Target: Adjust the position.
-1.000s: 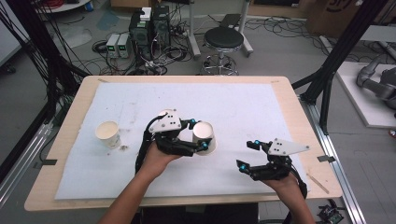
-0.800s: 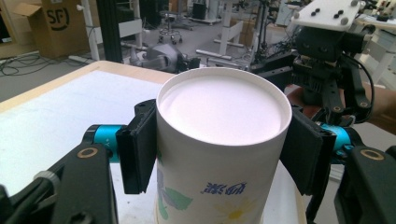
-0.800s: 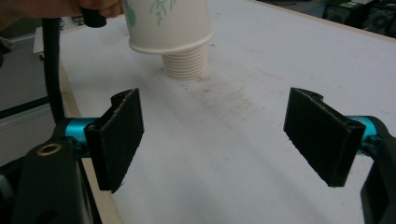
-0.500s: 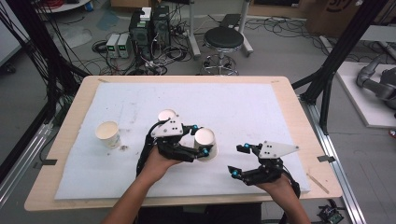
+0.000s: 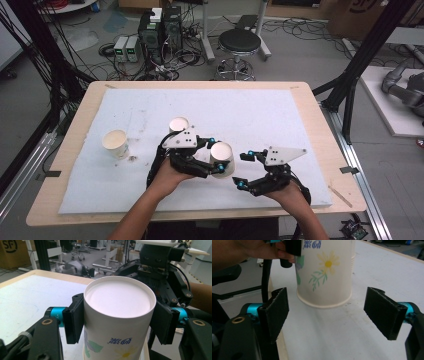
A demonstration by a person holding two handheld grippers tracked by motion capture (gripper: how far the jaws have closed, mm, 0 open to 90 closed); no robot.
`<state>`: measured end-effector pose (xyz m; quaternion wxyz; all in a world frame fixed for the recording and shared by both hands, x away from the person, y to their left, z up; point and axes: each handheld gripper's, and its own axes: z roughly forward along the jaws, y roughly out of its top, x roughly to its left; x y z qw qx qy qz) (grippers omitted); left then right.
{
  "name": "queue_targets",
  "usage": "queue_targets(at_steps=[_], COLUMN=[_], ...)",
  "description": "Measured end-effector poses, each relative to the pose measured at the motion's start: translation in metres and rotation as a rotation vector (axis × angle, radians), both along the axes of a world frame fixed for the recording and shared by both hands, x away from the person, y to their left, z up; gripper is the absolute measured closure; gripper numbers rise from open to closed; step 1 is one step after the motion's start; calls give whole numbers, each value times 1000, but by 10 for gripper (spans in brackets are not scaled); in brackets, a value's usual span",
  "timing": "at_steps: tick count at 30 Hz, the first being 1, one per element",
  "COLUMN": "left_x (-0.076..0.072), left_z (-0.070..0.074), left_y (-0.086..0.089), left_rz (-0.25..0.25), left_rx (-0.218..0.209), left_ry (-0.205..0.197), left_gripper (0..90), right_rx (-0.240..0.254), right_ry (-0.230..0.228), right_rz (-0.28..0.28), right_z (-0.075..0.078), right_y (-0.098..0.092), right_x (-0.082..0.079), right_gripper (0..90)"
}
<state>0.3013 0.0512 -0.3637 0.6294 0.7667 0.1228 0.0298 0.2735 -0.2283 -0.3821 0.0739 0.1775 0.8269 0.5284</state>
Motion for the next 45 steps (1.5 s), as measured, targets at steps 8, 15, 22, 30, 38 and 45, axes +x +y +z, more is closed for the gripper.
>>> queue_targets(at_steps=[8, 15, 22, 30, 38, 45], left_x=[-3, -6, -6, -6, -5, -7], left_z=[-2, -4, -9, -11, -9, -6], left_y=[-3, -10, -11, -10, -8, -6], left_rz=[-40, -93, -119, -117, -84, -88], left_rx=[-13, -27, -58, -77, -38, 11], left_ry=[10, 11, 22, 27, 33, 40], left_gripper=[354, 354, 354, 357, 227, 164], right_rx=[0, 21, 41, 83, 55, 6], right_ry=[12, 34, 57, 74, 58, 32], right_rz=[52, 99, 122, 150, 164, 179], right_z=[-3, -6, -10, -15, -13, -6], right_y=[14, 21, 21, 18, 17, 16], right_x=[4, 6, 9, 10, 10, 9], right_gripper=[206, 206, 210, 285, 334, 355])
